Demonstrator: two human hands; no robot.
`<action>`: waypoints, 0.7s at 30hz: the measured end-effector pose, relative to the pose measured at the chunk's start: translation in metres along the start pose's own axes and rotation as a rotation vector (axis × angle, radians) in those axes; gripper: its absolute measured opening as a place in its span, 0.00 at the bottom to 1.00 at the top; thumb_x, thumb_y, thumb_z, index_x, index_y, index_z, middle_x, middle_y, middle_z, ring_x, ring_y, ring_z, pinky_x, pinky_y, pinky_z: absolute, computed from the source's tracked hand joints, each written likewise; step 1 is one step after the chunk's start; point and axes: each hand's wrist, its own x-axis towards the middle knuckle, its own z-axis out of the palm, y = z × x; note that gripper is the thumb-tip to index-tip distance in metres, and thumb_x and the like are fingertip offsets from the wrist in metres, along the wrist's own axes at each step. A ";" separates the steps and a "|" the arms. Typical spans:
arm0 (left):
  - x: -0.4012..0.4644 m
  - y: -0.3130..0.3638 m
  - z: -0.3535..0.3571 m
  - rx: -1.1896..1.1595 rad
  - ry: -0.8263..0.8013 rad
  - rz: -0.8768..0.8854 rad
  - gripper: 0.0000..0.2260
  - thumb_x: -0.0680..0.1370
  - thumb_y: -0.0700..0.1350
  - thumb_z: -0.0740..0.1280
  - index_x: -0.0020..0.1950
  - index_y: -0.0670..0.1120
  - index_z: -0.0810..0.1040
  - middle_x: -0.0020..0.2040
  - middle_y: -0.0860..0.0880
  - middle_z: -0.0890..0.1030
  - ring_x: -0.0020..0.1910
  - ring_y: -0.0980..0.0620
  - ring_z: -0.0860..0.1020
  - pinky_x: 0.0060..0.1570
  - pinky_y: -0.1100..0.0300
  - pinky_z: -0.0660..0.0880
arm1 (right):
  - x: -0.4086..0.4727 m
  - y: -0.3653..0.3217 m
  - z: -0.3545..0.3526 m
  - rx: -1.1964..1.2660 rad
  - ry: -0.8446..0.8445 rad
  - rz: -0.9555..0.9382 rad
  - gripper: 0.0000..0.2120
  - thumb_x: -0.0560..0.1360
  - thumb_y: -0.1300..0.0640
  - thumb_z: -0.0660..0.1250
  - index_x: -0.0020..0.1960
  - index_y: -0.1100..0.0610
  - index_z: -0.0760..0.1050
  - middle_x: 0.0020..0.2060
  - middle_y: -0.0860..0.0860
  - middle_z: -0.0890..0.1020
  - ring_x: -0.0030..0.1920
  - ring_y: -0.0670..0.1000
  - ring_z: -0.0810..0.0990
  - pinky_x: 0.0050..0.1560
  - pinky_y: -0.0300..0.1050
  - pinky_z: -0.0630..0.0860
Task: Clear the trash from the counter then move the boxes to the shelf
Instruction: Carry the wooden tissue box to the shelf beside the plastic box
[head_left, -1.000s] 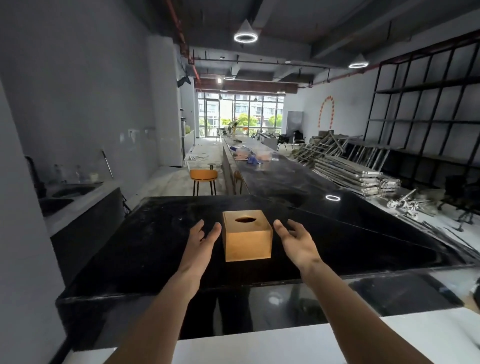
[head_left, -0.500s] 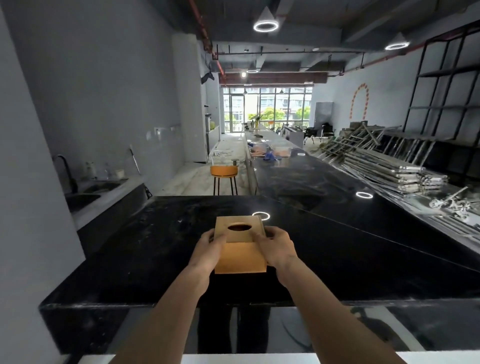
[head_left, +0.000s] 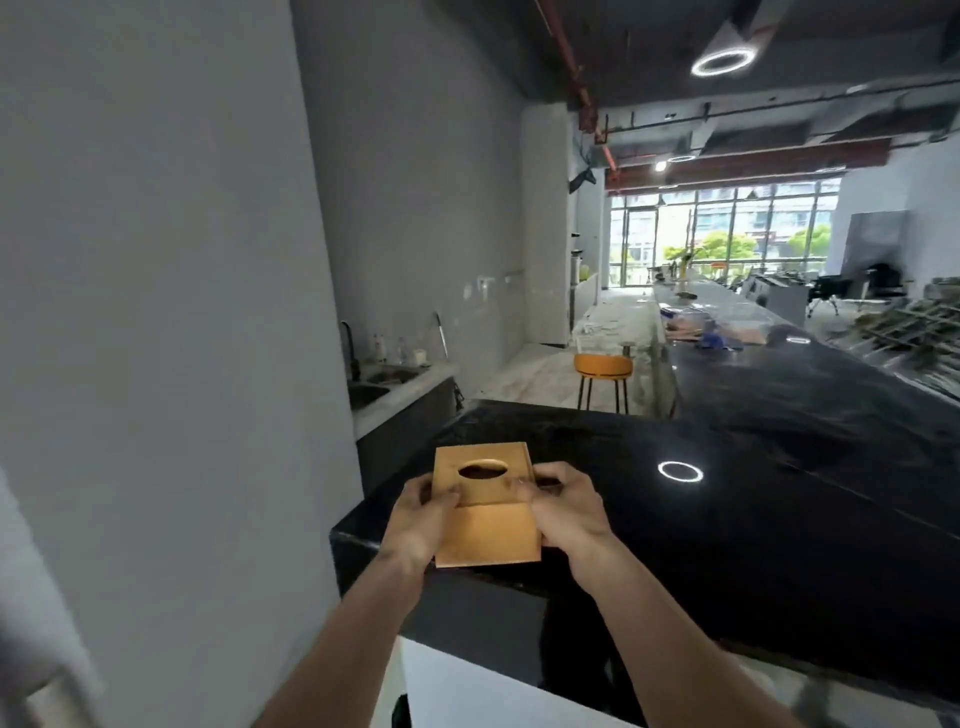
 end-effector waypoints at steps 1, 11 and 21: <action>-0.003 -0.002 -0.023 -0.008 0.037 -0.002 0.20 0.79 0.51 0.65 0.71 0.52 0.69 0.65 0.45 0.74 0.58 0.44 0.73 0.53 0.52 0.75 | -0.006 -0.006 0.021 0.007 -0.033 -0.019 0.20 0.71 0.45 0.74 0.62 0.43 0.76 0.54 0.50 0.80 0.55 0.54 0.80 0.58 0.59 0.80; -0.103 -0.057 -0.317 -0.131 0.448 -0.017 0.18 0.80 0.46 0.66 0.69 0.49 0.71 0.61 0.45 0.76 0.57 0.45 0.73 0.55 0.53 0.68 | -0.158 -0.074 0.279 -0.024 -0.485 -0.174 0.13 0.75 0.49 0.72 0.57 0.47 0.74 0.48 0.47 0.78 0.50 0.52 0.80 0.55 0.60 0.82; -0.288 -0.166 -0.614 -0.192 0.809 -0.132 0.17 0.78 0.46 0.67 0.67 0.51 0.71 0.55 0.48 0.78 0.55 0.45 0.77 0.60 0.47 0.75 | -0.428 -0.096 0.536 -0.090 -0.849 -0.280 0.18 0.70 0.44 0.74 0.57 0.46 0.75 0.52 0.50 0.81 0.51 0.54 0.81 0.53 0.57 0.83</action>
